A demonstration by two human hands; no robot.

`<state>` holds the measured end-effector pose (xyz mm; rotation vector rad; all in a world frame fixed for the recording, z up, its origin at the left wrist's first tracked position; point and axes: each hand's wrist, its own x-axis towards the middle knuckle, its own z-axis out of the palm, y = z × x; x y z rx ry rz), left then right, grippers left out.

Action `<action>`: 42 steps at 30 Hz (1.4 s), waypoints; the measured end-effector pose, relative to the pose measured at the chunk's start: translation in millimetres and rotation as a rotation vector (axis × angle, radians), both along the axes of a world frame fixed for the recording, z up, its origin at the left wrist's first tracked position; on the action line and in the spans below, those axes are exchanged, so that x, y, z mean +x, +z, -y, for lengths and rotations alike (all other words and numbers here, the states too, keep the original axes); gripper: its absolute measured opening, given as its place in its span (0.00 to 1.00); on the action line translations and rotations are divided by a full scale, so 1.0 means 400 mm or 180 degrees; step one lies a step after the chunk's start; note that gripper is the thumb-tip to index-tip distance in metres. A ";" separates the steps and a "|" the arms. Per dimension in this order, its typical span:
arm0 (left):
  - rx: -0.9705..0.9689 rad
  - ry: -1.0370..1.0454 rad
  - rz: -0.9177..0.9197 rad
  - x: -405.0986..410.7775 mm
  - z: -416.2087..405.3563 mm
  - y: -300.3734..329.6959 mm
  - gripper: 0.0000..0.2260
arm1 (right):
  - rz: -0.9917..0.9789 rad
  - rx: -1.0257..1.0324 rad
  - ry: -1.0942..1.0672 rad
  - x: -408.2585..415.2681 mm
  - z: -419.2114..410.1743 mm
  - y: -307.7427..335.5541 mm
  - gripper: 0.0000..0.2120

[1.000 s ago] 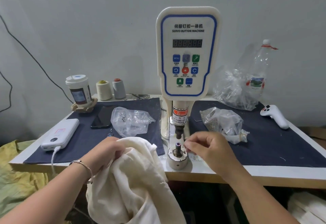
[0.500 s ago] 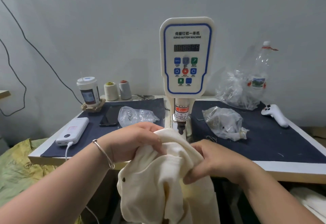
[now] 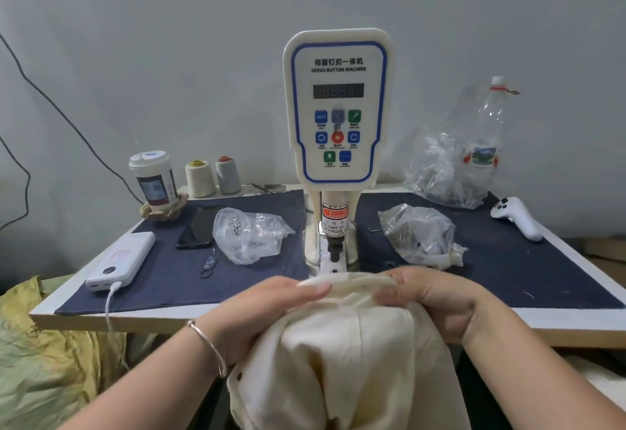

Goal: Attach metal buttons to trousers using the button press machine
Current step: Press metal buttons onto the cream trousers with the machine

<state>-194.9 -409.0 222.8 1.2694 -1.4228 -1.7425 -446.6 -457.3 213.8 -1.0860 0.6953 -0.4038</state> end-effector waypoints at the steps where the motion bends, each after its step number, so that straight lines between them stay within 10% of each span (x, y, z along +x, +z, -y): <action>1: 0.0041 0.0065 0.0016 -0.005 -0.004 -0.020 0.15 | 0.0015 0.0086 -0.0035 0.001 0.002 -0.019 0.27; 4: 0.0079 0.0510 0.0150 -0.013 0.004 -0.060 0.19 | 0.0066 0.0273 -0.0307 0.003 0.019 -0.057 0.32; 8: -0.0134 0.1041 0.0523 -0.018 0.070 -0.056 0.18 | 0.0114 0.0381 -0.0728 0.020 0.077 -0.039 0.10; 27: -0.1088 0.1149 0.1178 0.011 0.222 -0.124 0.20 | -0.0410 -0.0634 -0.1089 0.069 0.194 -0.060 0.19; 31: -0.1522 0.0926 0.1505 0.005 0.232 -0.132 0.09 | -0.1423 -0.1826 -0.1209 0.069 0.208 -0.097 0.14; 33: -0.1575 0.0893 0.1751 -0.001 0.241 -0.146 0.24 | -0.1785 -0.2480 -0.1541 0.073 0.213 -0.125 0.15; 42: -0.1518 0.0865 0.1605 -0.004 0.266 -0.153 0.25 | -0.1809 -0.3395 -0.2666 0.101 0.234 -0.206 0.15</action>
